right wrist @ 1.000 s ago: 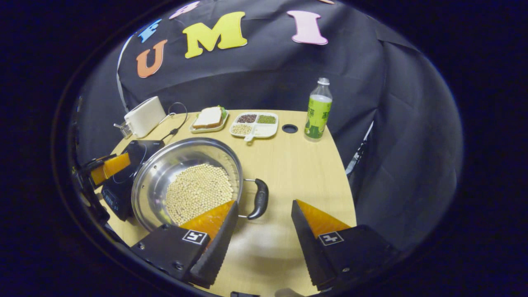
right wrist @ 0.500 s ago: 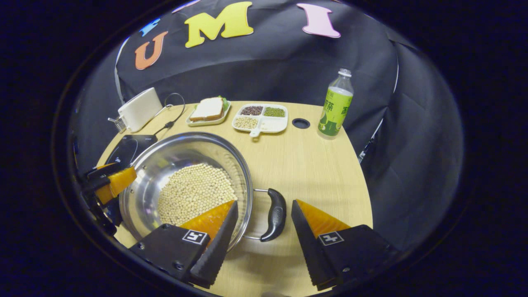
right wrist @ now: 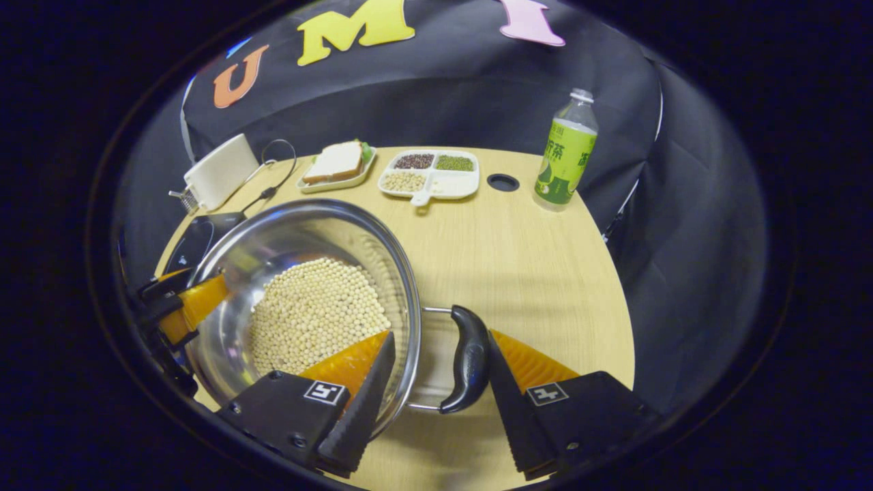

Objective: First push the handle of the pot to place it horizontally, then grasp the pot with both hands and set it on the induction cooktop.

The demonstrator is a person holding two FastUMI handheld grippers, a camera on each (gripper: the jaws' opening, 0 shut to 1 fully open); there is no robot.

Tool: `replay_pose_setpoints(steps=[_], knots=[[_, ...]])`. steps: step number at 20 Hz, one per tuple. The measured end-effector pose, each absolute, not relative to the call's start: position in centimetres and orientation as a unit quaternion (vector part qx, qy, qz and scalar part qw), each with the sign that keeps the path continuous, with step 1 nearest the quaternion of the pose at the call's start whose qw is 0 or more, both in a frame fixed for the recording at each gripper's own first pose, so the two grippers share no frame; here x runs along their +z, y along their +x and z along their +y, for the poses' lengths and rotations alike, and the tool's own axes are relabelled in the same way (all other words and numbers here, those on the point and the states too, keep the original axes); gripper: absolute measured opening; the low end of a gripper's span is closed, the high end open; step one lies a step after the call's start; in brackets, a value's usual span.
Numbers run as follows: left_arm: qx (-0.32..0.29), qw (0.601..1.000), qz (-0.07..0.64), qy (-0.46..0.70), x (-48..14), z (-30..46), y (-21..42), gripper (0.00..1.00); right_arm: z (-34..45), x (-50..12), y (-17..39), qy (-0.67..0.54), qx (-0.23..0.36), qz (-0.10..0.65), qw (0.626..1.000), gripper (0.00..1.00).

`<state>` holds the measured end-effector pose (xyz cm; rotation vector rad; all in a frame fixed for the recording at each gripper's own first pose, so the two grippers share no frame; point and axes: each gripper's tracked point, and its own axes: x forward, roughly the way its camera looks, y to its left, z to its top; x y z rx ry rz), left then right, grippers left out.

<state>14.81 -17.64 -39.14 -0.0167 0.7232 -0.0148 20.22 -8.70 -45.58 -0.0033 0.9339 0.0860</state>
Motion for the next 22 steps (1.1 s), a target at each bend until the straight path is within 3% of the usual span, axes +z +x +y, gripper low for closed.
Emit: replay_pose_setpoints(steps=[5, 6, 7, 8, 10, 18, 22], knots=[[-0.001, 0.935, 0.355, 0.008, -39.4, -17.4, 14.8, 0.96, -8.7, -45.9, 20.2, -0.006, 0.031, 0.454, 0.891, 0.75], [0.011, 0.935, 0.355, 0.018, -39.5, -16.6, 14.8, 0.82, -8.7, -46.0, 20.1, -0.009, 0.029, 0.456, 0.889, 0.75], [0.013, 0.935, 0.354, 0.020, -39.4, -16.6, 14.8, 0.87, -8.7, -46.0, 20.1, -0.013, 0.027, 0.459, 0.888, 0.75], [0.012, 0.935, 0.354, 0.027, -39.7, -16.7, 14.8, 0.73, -8.8, -46.0, 20.1, -0.014, 0.023, 0.460, 0.888, 0.75], [0.014, 0.936, 0.349, 0.044, -39.6, -16.5, 14.9, 0.74, -8.8, -46.0, 20.1, -0.010, 0.021, 0.459, 0.888, 0.77], [0.010, 0.939, 0.343, 0.029, -39.3, -16.5, 15.0, 0.67, -8.8, -45.7, 20.1, 0.030, 0.031, 0.466, 0.884, 0.57], [0.010, 0.937, 0.349, 0.018, -39.0, -16.5, 15.1, 0.66, -8.6, -45.6, 19.5, 0.040, 0.029, 0.468, 0.882, 0.56]])
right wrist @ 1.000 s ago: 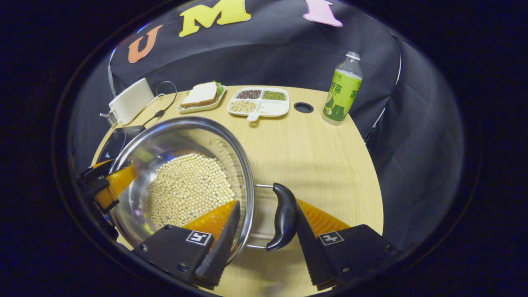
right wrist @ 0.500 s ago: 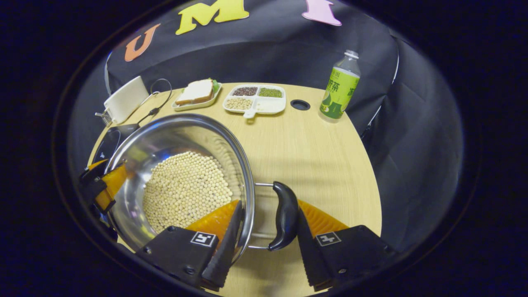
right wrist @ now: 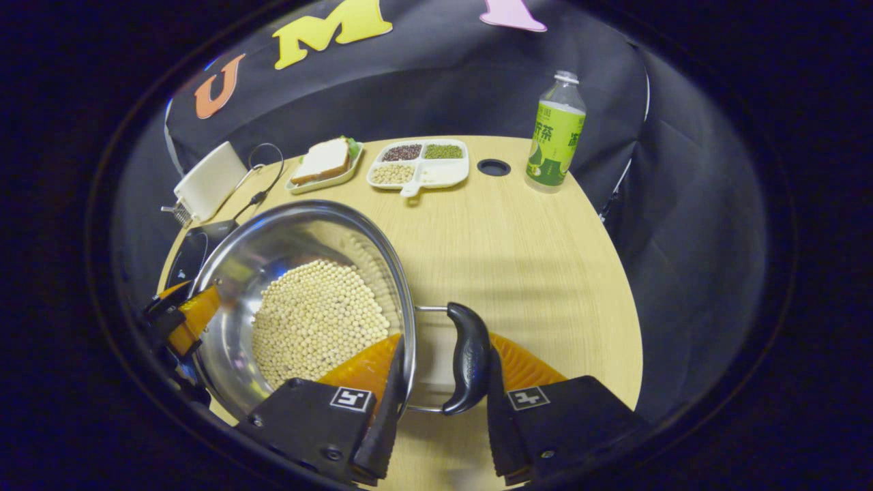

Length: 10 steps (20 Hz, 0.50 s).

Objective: First push the handle of the pot to place it horizontally, then grasp the pot with both hands and set it on the induction cooktop.

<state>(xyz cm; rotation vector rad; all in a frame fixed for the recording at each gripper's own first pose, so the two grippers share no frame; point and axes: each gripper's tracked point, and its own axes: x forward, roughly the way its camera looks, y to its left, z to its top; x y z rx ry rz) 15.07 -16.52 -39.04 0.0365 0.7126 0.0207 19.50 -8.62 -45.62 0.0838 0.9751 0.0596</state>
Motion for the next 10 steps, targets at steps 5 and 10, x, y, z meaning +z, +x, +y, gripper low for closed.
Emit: replay_pose_setpoints(steps=[5, 10], knots=[[0.011, 0.940, 0.340, 0.015, -38.0, -16.0, 14.9, 0.66, -8.3, -43.8, 19.4, 0.033, 0.029, 0.457, 0.888, 0.55], [0.008, 0.944, 0.329, 0.015, -35.8, -15.2, 14.9, 0.66, -7.7, -42.0, 19.3, 0.036, 0.026, 0.447, 0.893, 0.56]])
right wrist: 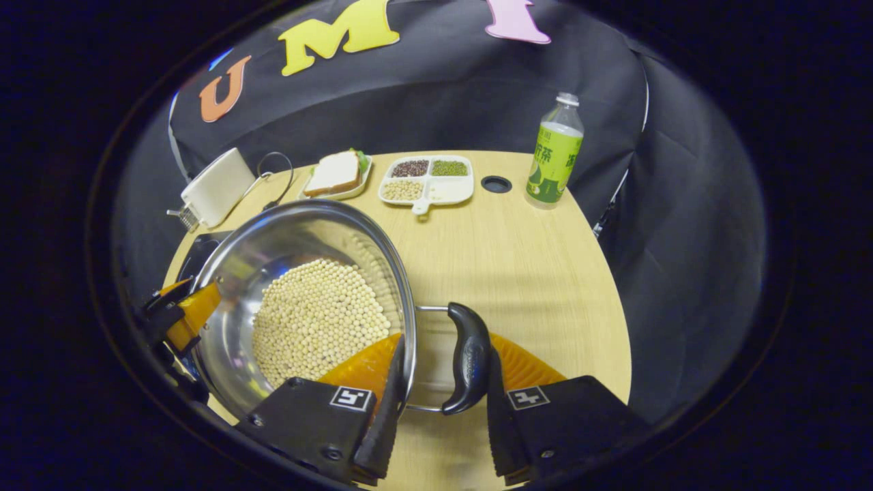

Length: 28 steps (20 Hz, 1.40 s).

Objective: First push the handle of the pot to place it horizontally, then grasp the pot with both hands and set it on the induction cooktop.

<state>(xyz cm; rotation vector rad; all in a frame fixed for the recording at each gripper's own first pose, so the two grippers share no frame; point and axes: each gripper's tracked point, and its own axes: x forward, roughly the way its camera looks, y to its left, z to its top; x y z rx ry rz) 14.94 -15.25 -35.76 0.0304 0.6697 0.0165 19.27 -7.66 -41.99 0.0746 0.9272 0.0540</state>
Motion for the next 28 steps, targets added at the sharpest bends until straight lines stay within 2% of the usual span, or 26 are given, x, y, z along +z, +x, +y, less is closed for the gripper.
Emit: replay_pose_setpoints(steps=[6, 8, 13, 28], knots=[[0.009, 0.948, 0.319, 0.013, -33.4, -13.2, 14.8, 0.66, -5.9, -39.7, 18.7, 0.040, 0.024, 0.441, 0.896, 0.55], [0.008, 0.949, 0.314, 0.015, -32.5, -12.3, 14.9, 0.66, -5.1, -39.0, 18.8, 0.042, 0.023, 0.435, 0.899, 0.58], [0.012, 0.952, 0.305, 0.011, -31.0, -9.5, 14.6, 0.66, -2.3, -37.3, 18.3, 0.046, 0.023, 0.427, 0.903, 0.55], [0.040, 0.953, 0.300, -0.002, -29.4, -0.3, 13.5, 0.66, 6.8, -35.7, 17.7, 0.060, 0.043, 0.424, 0.903, 0.55]])
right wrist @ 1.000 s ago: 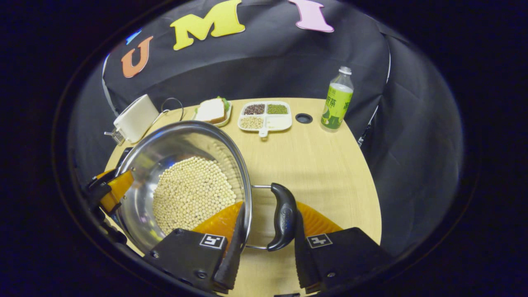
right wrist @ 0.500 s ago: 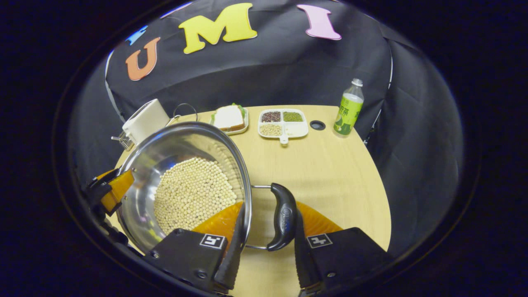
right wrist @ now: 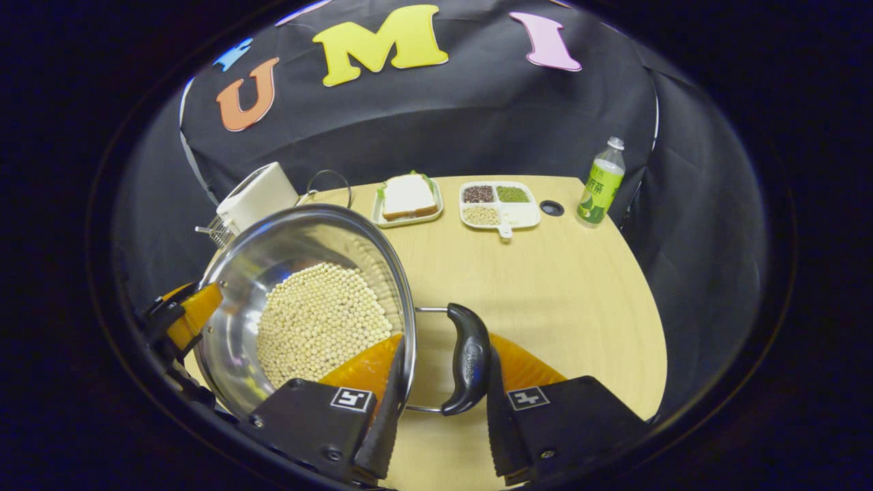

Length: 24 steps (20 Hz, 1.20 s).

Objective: First push the handle of the pot to place it horizontally, then grasp the pot with both hands and set it on the induction cooktop.

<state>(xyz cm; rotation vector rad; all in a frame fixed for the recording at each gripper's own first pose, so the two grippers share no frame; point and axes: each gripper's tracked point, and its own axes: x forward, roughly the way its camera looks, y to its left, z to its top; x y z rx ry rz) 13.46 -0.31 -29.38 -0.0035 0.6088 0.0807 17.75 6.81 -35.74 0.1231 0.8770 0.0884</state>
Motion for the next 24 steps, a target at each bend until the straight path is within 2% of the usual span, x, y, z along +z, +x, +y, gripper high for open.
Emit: replay_pose_setpoints(steps=[24], knots=[[0.075, 0.946, 0.315, -0.018, -31.4, 11.3, 14.8, 0.66, 19.9, -37.9, 19.4, 0.080, 0.078, 0.452, 0.885, 0.55]])
